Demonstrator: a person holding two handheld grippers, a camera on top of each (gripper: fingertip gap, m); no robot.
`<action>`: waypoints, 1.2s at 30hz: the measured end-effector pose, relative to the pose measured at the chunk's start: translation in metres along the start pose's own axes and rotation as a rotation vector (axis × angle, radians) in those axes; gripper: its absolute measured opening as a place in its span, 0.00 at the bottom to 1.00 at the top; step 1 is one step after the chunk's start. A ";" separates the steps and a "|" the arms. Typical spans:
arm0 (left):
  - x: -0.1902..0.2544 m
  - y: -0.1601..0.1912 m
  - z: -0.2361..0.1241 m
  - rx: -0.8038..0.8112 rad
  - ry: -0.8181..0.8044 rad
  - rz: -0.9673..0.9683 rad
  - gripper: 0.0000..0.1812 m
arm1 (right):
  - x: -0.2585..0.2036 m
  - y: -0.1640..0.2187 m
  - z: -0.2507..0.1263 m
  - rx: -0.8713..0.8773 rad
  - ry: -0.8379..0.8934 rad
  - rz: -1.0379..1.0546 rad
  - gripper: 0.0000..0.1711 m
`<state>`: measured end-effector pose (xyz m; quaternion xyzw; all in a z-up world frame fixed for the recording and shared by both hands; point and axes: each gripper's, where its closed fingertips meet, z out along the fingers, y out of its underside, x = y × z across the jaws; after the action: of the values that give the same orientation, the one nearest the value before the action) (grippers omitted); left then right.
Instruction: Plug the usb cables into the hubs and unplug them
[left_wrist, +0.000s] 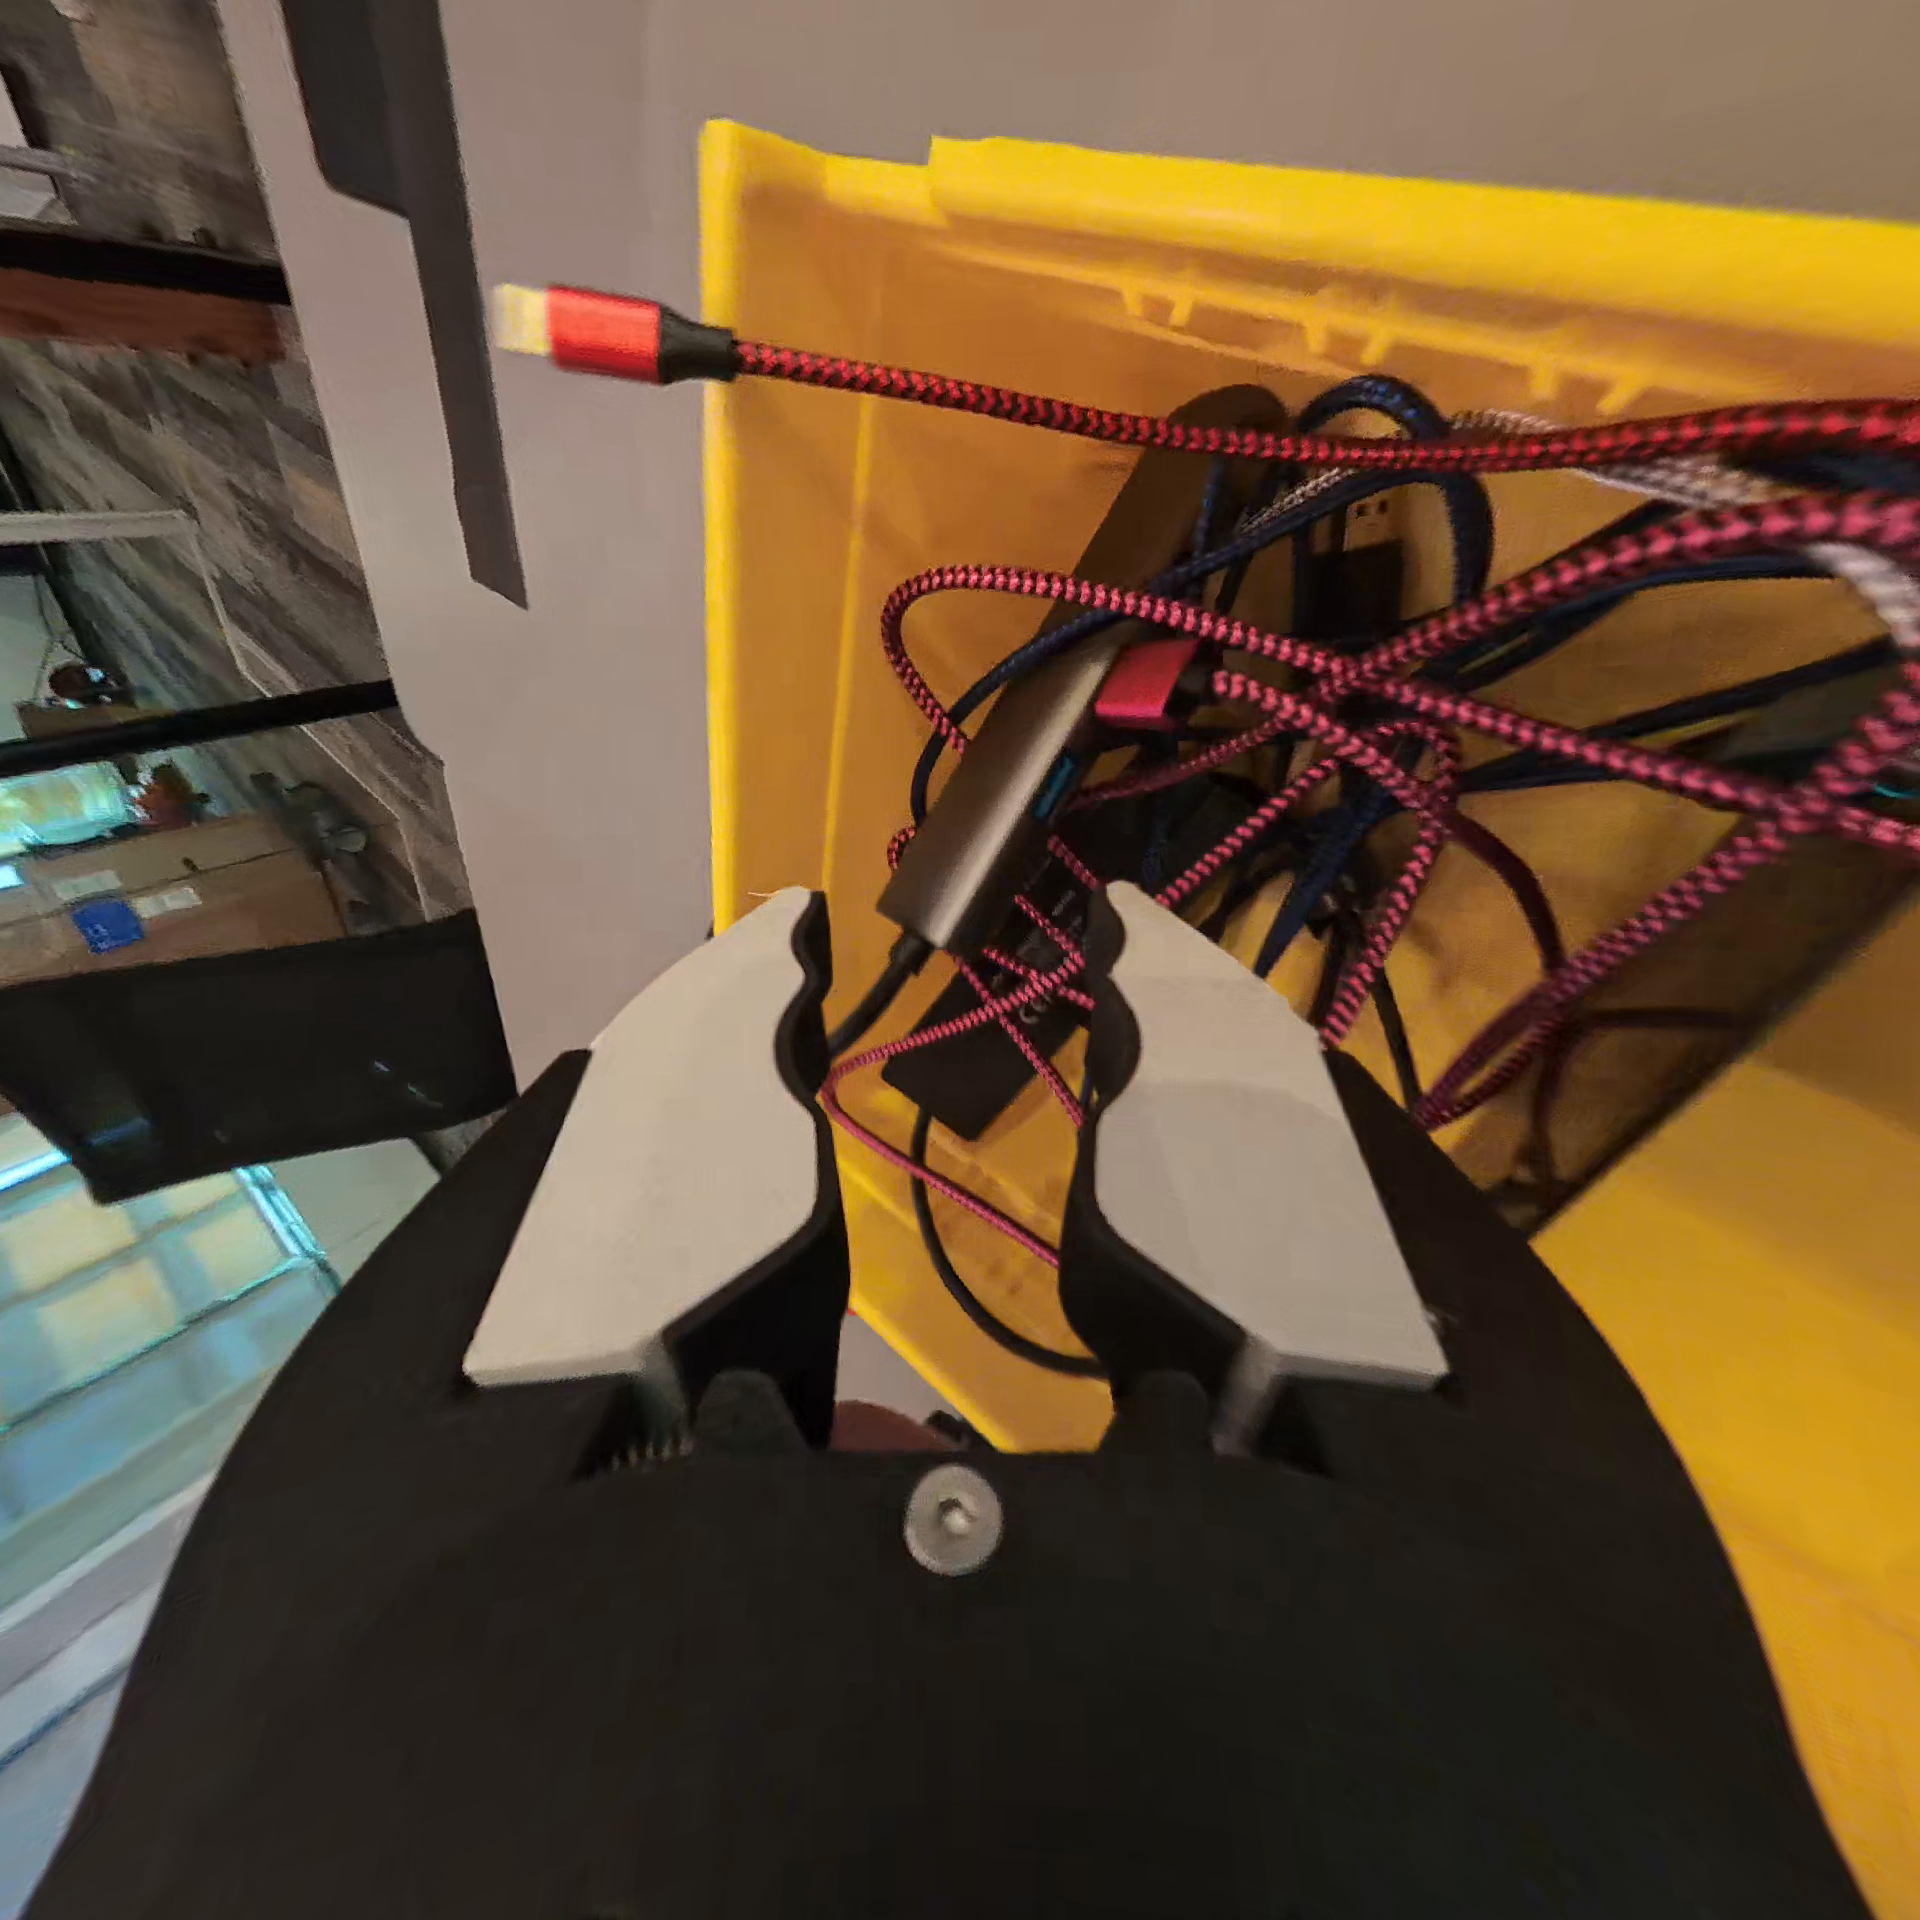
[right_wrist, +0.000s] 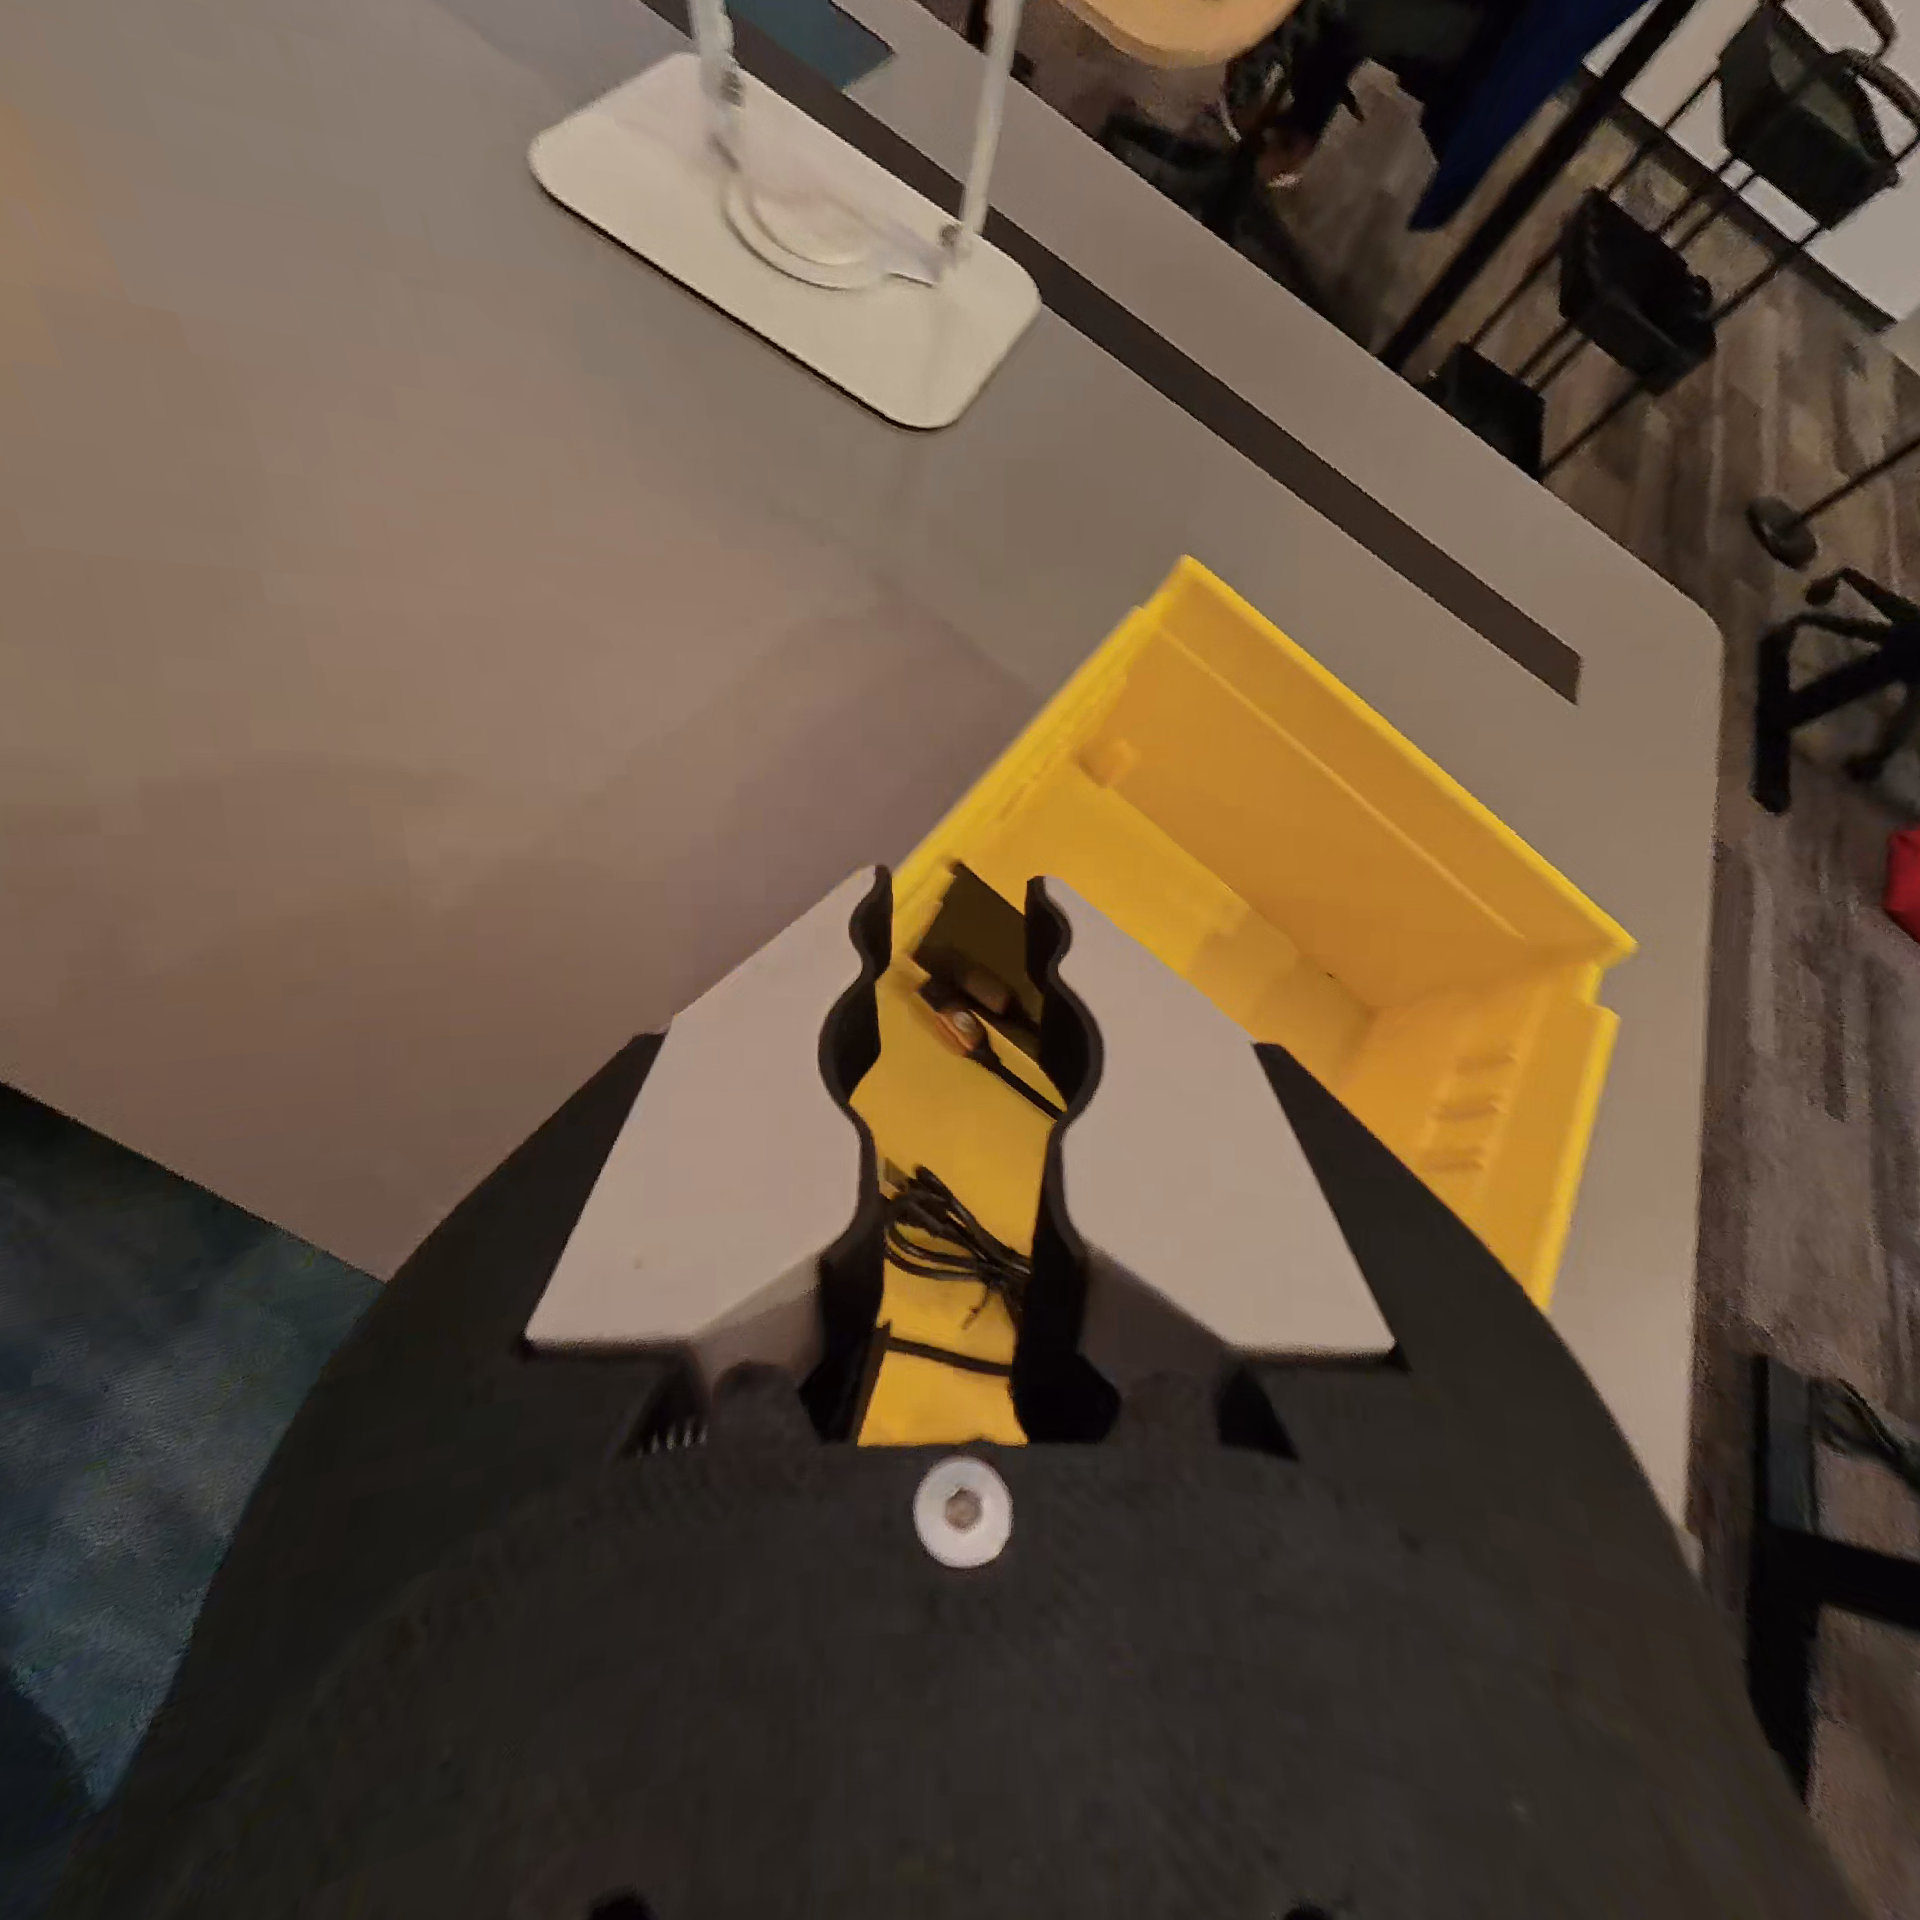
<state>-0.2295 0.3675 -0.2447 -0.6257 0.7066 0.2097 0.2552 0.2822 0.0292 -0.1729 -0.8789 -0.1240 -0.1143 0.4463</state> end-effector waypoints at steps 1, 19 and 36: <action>0.001 -0.001 0.007 -0.013 0.006 0.035 0.26 | -0.007 -0.002 0.002 0.007 -0.018 -0.002 0.13; -0.025 0.024 -0.024 -0.082 -0.050 0.111 0.11 | -0.055 -0.009 0.028 0.029 -0.165 -0.075 0.12; -0.080 0.070 -0.110 -0.137 -0.029 -0.111 0.09 | -0.065 -0.007 0.031 0.032 -0.213 -0.083 0.11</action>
<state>-0.3033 0.3708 -0.1104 -0.6769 0.6510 0.2522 0.2334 0.2208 0.0507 -0.2052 -0.8729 -0.2089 -0.0364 0.4395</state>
